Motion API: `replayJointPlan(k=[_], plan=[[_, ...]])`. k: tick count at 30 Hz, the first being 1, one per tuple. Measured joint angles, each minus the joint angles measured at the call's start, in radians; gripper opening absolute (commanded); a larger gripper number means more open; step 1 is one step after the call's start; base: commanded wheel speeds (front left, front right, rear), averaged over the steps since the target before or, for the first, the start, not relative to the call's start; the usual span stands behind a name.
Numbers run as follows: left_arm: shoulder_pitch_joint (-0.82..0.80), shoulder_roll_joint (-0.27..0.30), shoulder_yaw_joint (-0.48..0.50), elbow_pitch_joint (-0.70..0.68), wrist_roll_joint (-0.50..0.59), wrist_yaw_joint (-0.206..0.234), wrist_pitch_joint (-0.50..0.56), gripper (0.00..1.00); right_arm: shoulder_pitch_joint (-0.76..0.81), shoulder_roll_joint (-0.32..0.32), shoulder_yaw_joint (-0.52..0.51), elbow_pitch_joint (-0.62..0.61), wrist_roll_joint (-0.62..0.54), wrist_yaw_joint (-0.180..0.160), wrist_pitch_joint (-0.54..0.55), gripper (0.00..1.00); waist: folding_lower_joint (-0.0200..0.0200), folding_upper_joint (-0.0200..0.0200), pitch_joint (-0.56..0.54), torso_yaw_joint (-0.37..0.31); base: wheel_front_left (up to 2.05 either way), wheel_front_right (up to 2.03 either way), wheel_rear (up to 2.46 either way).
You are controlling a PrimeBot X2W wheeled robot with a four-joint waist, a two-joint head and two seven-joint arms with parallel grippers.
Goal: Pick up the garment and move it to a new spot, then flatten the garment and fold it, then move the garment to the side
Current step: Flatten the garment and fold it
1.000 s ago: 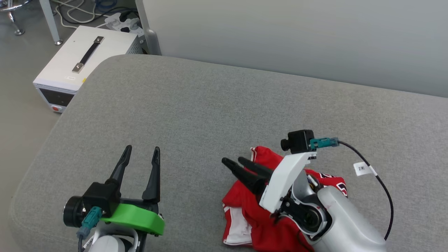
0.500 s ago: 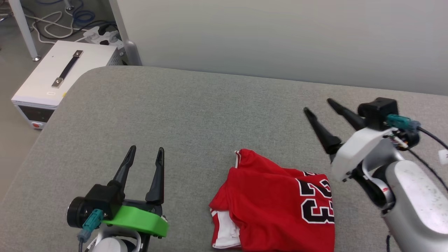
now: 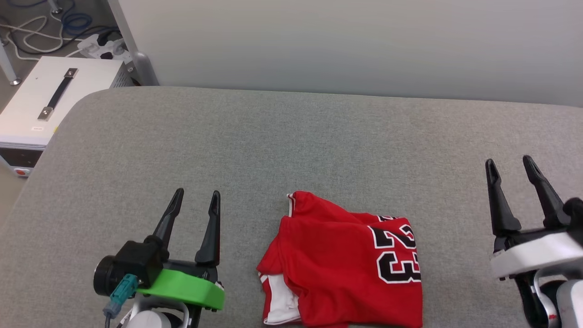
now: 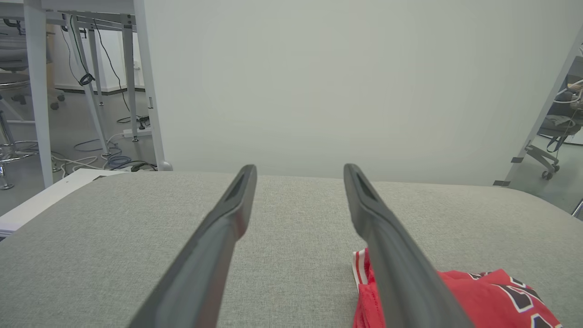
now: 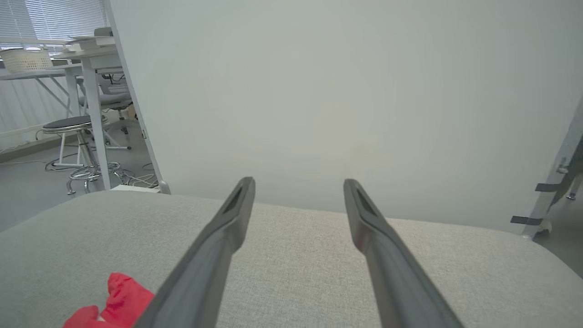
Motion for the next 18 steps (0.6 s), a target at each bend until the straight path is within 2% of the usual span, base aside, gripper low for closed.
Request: replayJointPlan(k=[4, 8, 18], plan=[[0.012, -0.001, -0.002, 0.000, -0.002, 0.000, 0.000, 1.00, 0.083, 0.081, -0.063, -0.026, -0.028, 0.000, -0.054, 1.00, 0.0000, 0.0000, 0.006, -0.008, 0.00, 0.00, 0.00], [0.013, -0.001, -0.011, 0.002, -0.002, 0.000, 0.000, 1.00, 0.139, 0.130, -0.083, -0.025, -0.062, 0.000, -0.086, 1.00, 0.0000, 0.0000, 0.011, -0.013, 0.00, 0.00, 0.00], [0.014, 0.000, -0.016, 0.023, -0.002, 0.000, 0.000, 1.00, 0.153, 0.151, -0.074, 0.024, -0.077, 0.000, -0.111, 1.00, 0.0000, 0.0000, 0.009, -0.013, 0.00, 0.00, 0.00]])
